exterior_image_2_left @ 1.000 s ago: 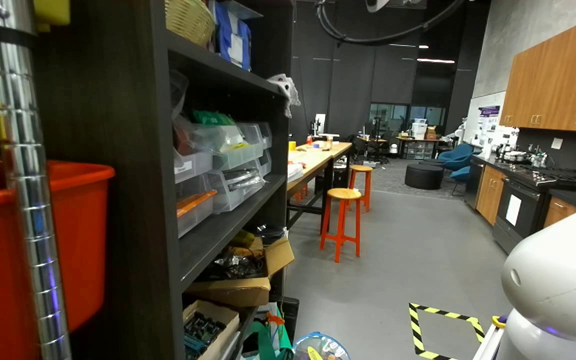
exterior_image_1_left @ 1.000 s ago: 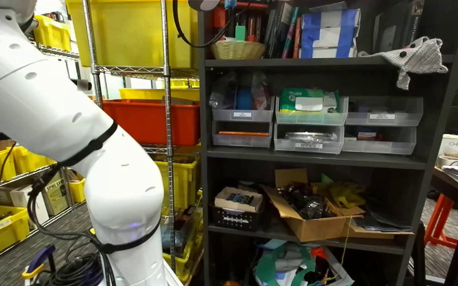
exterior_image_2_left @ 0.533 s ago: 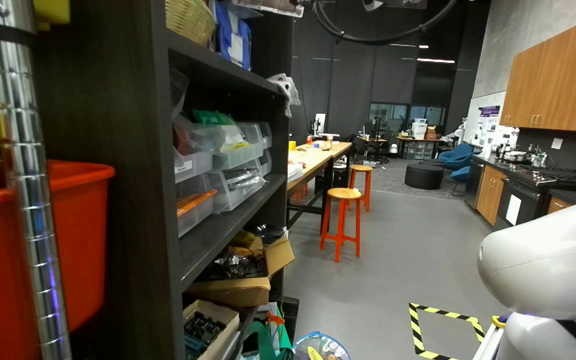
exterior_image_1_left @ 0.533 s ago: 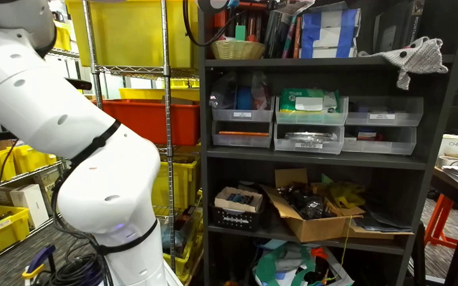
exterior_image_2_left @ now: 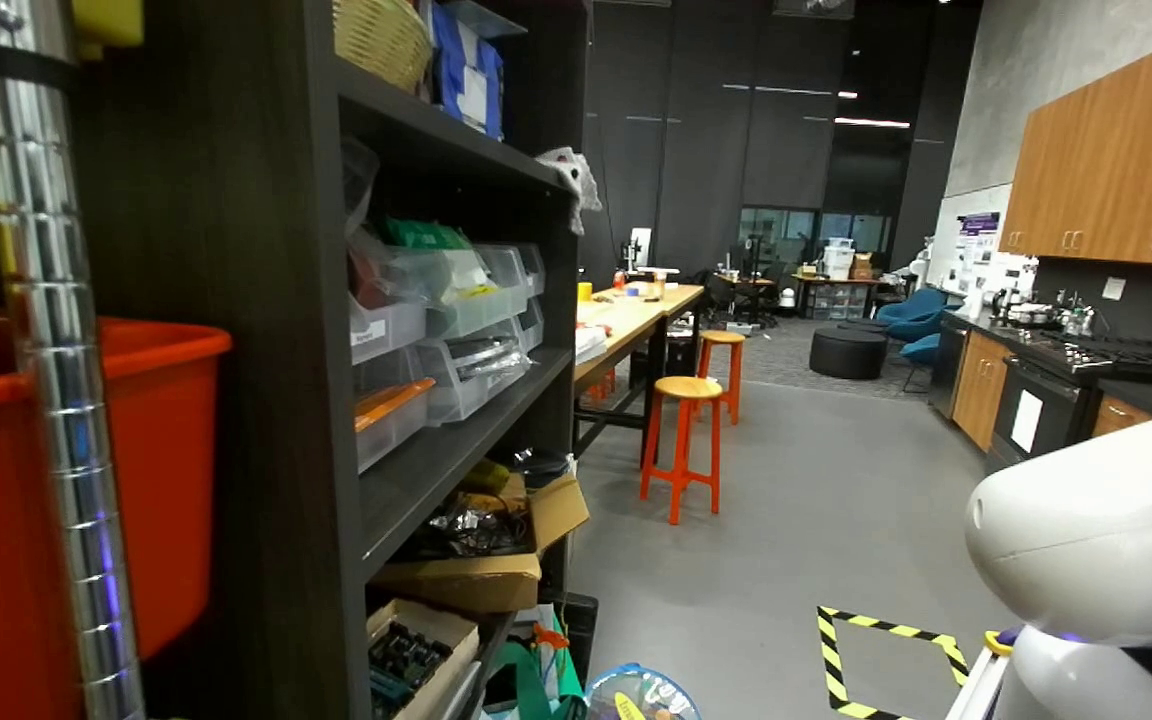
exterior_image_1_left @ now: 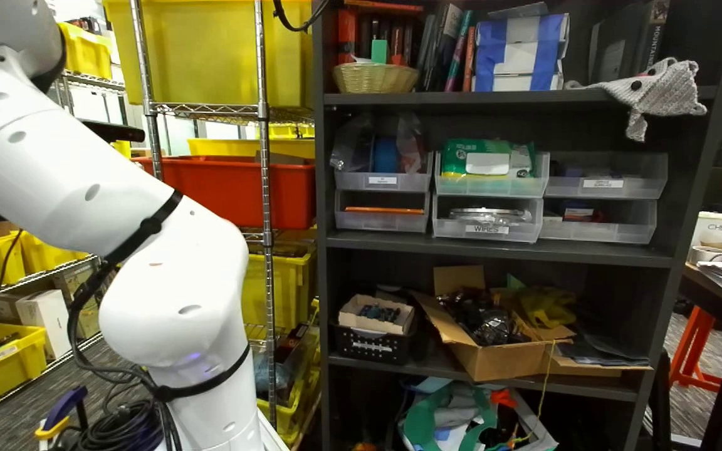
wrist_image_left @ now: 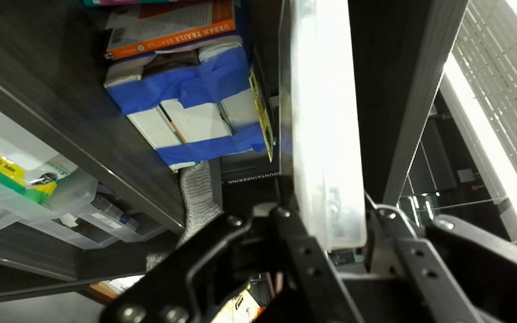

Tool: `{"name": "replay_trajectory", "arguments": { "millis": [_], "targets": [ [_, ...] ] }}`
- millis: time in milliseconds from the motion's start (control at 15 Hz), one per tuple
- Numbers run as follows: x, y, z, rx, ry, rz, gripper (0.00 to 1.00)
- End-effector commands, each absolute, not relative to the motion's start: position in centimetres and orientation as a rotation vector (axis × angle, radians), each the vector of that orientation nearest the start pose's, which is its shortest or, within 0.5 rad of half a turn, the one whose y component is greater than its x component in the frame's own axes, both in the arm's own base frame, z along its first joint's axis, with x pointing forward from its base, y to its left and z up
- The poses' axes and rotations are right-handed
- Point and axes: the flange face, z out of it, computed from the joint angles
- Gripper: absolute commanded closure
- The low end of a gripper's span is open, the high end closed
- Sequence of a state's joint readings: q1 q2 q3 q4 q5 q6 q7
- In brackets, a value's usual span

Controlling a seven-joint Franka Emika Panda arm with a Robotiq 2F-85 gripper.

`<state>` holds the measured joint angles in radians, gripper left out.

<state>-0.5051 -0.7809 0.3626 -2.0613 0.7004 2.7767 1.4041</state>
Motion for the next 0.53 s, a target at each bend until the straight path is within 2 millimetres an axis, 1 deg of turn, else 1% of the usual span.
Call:
{"name": "replay_trajectory", "arguments": {
  "millis": [0, 333, 467],
  "targets": [
    [33.3, 2.3, 87.2, -1.030, 1.403, -0.952, 0.93],
    [34.6, 2.1, 88.2, -1.033, 1.408, -0.889, 0.93],
    [35.2, 1.5, 88.7, -1.024, 1.414, -0.856, 0.93]
  ]
}}
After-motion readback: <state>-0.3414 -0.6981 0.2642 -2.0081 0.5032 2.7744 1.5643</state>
